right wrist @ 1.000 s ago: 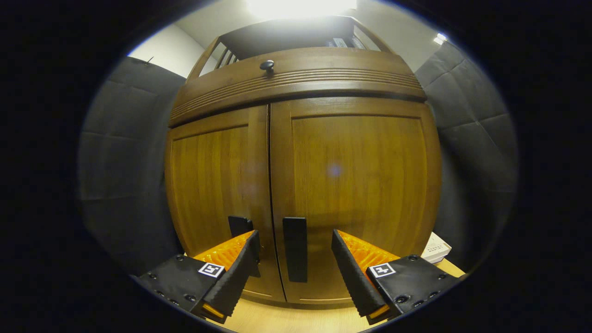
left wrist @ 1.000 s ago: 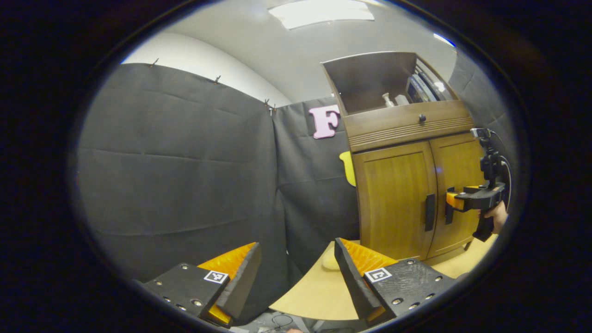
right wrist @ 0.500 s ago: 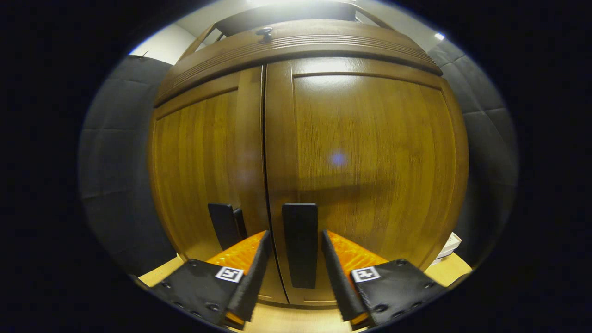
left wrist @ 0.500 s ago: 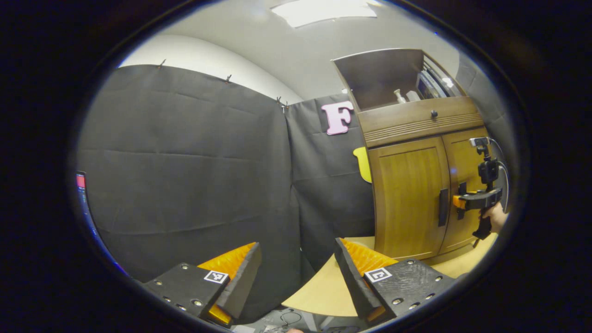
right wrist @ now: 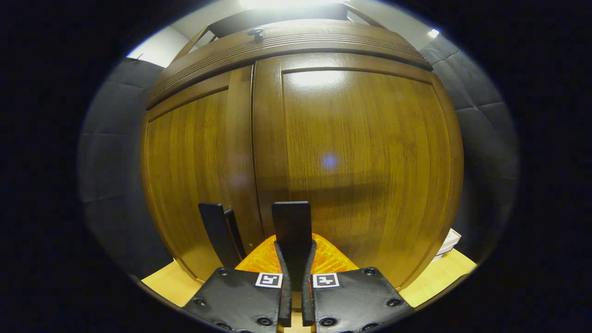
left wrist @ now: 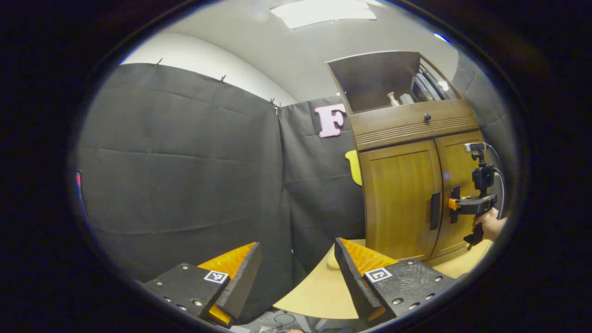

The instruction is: Open the right door of the double-door shoe cabinet with the right hand, and open the left door with the left hand.

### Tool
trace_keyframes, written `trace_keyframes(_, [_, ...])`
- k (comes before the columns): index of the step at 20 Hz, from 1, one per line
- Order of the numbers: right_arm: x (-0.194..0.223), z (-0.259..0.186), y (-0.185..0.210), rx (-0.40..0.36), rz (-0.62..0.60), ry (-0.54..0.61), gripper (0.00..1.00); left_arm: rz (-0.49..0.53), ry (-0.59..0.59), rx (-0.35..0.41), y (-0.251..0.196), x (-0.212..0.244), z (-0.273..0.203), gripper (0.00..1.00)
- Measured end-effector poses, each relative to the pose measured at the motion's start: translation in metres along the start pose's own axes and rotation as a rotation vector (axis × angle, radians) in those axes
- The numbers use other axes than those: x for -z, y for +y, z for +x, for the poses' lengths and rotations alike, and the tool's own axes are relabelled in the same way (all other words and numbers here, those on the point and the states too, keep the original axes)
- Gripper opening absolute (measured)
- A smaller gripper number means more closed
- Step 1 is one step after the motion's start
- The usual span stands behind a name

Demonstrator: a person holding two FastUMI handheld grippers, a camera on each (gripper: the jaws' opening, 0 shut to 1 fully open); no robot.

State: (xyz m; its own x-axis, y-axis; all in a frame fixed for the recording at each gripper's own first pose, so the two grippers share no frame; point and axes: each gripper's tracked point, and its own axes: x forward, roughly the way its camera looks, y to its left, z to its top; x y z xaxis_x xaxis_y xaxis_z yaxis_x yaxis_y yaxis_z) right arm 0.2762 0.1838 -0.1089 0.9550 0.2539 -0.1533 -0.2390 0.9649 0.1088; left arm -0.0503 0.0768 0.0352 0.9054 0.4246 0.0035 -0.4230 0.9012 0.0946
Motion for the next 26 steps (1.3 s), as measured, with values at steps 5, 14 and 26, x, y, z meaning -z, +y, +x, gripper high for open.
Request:
trace_keyframes(5, [-0.001, -0.025, 0.001, -0.06, 0.005, 0.008, 0.1, -0.024, -0.015, 0.068, -0.029, -0.004, 0.006, 0.92])
trace_keyframes(14, [0.006, -0.097, -0.018, -0.138, 0.009, 0.014, 0.1, -0.058, -0.047, 0.224, -0.088, -0.021, 0.038, 0.92])
trace_keyframes(26, [0.015, -0.165, -0.064, -0.124, 0.008, 0.049, 0.1, -0.086, -0.064, 0.41, -0.176, -0.033, 0.034, 0.92])
